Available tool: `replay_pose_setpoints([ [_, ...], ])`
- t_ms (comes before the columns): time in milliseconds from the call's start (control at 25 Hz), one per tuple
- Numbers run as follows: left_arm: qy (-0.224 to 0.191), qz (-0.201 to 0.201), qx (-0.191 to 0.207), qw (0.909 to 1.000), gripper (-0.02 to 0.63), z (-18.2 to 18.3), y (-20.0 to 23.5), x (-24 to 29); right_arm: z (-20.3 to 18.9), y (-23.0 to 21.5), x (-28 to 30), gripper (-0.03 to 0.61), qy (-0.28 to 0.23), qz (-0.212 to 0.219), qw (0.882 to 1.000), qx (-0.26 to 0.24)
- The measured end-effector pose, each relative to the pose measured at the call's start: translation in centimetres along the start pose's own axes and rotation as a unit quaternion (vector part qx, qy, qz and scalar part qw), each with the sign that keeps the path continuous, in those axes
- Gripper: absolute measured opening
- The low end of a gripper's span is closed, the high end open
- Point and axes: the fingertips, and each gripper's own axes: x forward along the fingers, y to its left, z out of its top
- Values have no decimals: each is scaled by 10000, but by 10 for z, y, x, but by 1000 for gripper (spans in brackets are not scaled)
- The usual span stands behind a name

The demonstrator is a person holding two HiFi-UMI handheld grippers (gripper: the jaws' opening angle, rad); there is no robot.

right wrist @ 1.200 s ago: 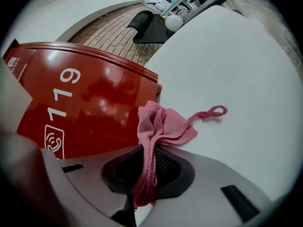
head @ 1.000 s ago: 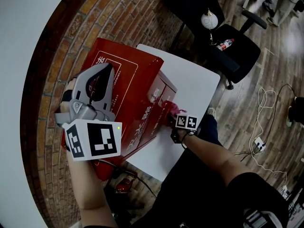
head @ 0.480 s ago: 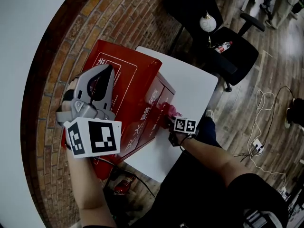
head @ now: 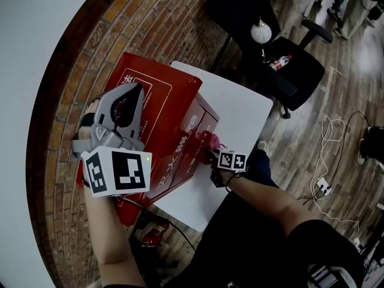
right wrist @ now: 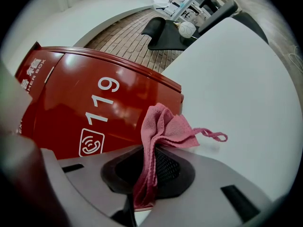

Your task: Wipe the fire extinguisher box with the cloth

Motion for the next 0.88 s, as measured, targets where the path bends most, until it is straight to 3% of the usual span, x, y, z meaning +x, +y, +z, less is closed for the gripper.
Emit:
replay_pose_setpoints([
  [880, -25, 11, 10, 10000, 29, 1, -1, 0, 10, 32, -15, 61, 16, 244, 9996, -111],
])
